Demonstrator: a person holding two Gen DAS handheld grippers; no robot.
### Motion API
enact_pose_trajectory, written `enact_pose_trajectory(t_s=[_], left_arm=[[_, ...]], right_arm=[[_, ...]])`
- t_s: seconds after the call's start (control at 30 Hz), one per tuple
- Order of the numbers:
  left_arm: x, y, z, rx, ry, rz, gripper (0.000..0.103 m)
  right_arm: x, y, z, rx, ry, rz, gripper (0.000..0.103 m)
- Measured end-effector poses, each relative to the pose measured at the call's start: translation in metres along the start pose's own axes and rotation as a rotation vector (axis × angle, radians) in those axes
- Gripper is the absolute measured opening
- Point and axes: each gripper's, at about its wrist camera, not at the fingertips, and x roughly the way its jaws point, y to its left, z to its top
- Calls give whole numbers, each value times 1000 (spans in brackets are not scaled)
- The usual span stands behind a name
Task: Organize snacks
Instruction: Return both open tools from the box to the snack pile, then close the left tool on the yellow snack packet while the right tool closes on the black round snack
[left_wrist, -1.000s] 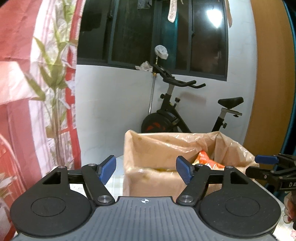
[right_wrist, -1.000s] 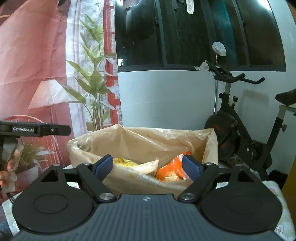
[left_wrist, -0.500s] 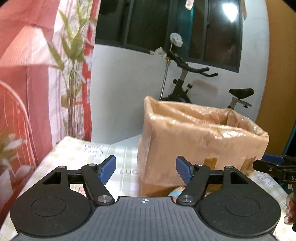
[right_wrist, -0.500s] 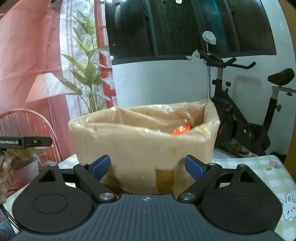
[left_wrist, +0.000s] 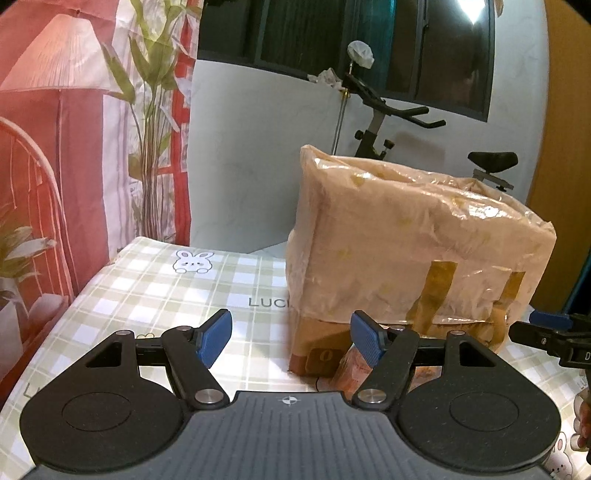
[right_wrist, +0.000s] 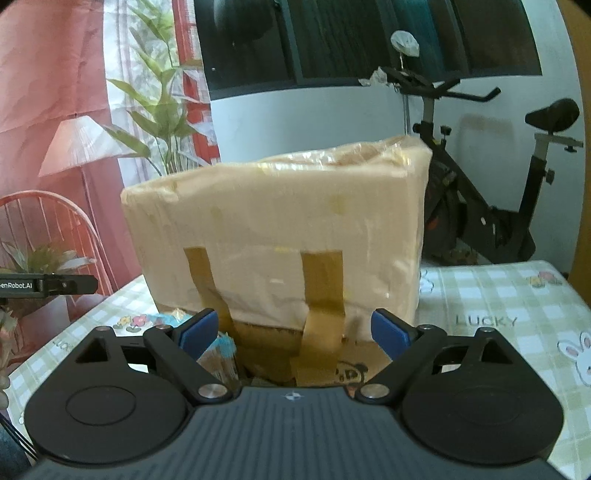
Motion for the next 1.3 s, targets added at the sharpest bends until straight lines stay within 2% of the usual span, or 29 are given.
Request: enact_pose_trajectory(t_s=[0.57,0.77,1.0,1.13,1.23,1.3], left_arm=[[11,-2,-28,11,73,-25,73],[18,-6,-40,15,115,-46,73],[26,-2,-53,15,165,-47,72],[33,1,-55,23,179,-47,70],[45,2,-57,27,205,-52,67],[54,1,-59,23,222,-55,67]], right_arm=[[13,1,-26,-25,98,-15,90],[24,10,-35,-60,158,13,89],[50,24,-44,-79,258,45,89],[71,26,-43,-38,286,31,89],[86,31,-46,-54,326,7,88],[88,31,-51,-65,342,-9,84]])
